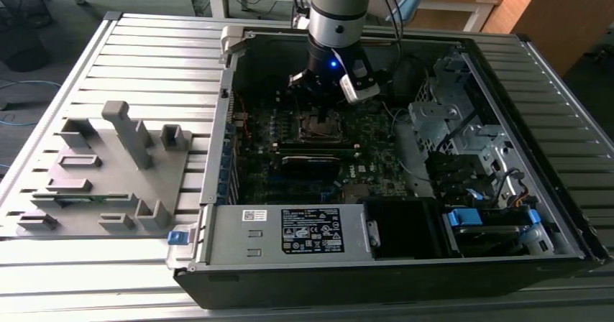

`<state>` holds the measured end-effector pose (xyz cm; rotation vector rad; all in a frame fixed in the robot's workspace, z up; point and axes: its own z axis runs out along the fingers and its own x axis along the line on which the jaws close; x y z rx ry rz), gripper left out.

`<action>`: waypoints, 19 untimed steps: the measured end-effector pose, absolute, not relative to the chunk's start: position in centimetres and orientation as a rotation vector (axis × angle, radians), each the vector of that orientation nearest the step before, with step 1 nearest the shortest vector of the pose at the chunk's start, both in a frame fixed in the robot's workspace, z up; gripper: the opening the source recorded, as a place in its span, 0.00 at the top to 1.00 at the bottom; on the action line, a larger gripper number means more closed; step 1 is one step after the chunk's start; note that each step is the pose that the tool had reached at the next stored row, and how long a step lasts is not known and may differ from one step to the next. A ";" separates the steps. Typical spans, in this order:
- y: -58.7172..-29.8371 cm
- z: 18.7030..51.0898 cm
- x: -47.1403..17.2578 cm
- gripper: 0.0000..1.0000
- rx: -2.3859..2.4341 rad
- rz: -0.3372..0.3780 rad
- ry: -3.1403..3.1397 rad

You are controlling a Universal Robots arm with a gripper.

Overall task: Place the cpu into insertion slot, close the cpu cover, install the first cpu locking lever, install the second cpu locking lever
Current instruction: 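Install the first cpu locking lever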

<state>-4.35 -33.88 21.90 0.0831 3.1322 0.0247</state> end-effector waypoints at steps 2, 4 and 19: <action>-33.9 21.9 -4.4 0.89 0.083 0.025 3.132; -33.9 22.0 -4.4 0.89 0.083 0.024 3.132; -33.9 22.1 -4.4 0.89 0.083 0.025 3.132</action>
